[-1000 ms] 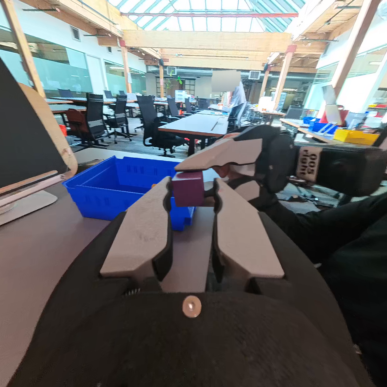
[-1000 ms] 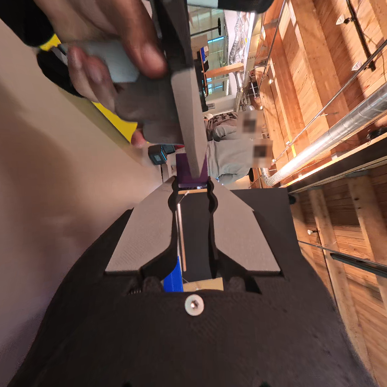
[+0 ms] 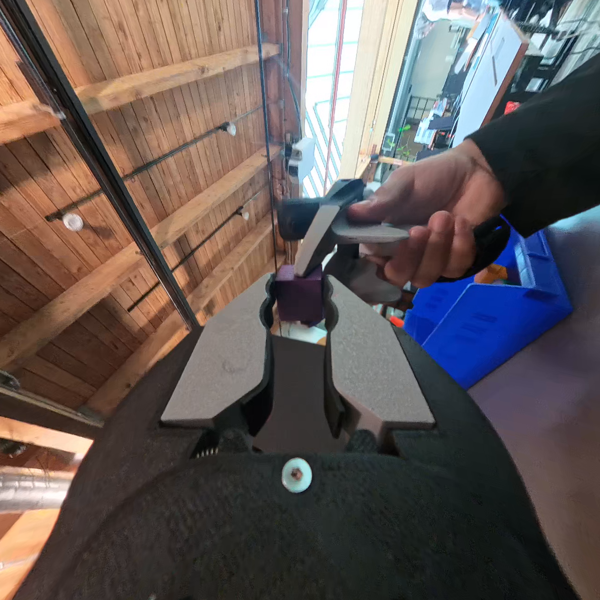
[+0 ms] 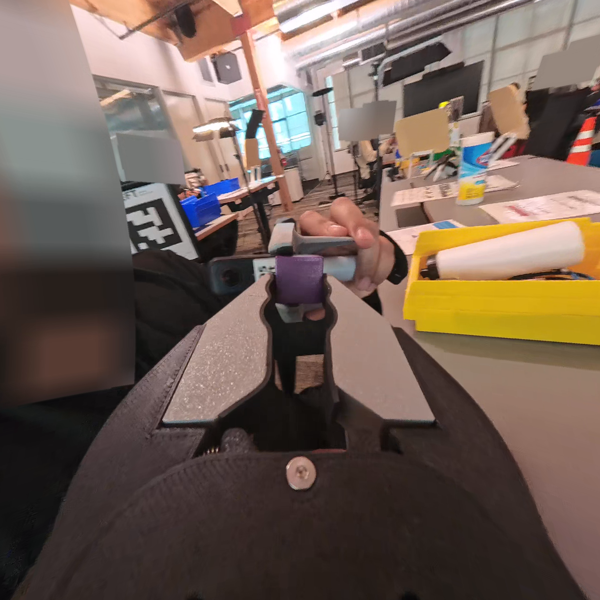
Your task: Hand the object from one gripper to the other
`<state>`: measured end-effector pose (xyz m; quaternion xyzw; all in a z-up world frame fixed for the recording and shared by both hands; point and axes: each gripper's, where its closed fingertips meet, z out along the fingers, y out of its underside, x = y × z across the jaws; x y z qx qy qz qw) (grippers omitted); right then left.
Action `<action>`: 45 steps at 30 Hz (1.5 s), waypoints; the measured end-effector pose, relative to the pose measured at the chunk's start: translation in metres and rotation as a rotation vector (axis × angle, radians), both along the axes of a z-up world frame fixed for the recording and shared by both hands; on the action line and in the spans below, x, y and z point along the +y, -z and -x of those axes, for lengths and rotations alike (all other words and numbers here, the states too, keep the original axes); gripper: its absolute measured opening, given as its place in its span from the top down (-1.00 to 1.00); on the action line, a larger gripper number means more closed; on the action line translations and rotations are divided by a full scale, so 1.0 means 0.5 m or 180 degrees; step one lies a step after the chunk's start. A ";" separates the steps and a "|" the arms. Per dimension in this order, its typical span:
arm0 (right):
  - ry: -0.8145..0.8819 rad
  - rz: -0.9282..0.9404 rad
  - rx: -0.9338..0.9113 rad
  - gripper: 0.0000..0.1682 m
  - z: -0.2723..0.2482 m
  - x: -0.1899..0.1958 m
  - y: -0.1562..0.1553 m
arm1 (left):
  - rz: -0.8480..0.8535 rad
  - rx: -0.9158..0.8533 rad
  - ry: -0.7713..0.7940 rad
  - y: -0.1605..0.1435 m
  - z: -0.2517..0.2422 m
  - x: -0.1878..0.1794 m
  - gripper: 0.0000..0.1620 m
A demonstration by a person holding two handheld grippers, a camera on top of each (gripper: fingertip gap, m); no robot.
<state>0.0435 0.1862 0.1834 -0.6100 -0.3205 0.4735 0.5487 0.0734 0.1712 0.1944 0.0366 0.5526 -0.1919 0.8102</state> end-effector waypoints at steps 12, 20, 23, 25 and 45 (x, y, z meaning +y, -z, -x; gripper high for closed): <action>0.1861 -0.1329 -0.1443 0.70 -0.098 0.039 -0.028 | 0.2256 0.1533 0.0402 0.006 -0.028 0.077 0.58; 0.2640 -0.2513 -0.3465 0.70 -0.099 0.073 0.020 | 0.3693 0.2381 0.1057 0.037 -0.058 0.075 0.42; 0.2856 -0.2767 -0.3828 0.69 -0.100 0.092 0.025 | 0.3780 0.2482 0.1108 0.051 -0.069 0.078 0.62; 0.2990 -0.2897 -0.4005 0.70 -0.107 0.104 0.029 | 0.3748 0.2411 0.1025 0.054 -0.077 0.089 0.66; 0.1335 -0.0309 -0.0371 0.53 -0.101 0.086 0.015 | -0.0222 0.0461 -0.1571 0.048 -0.084 0.113 0.68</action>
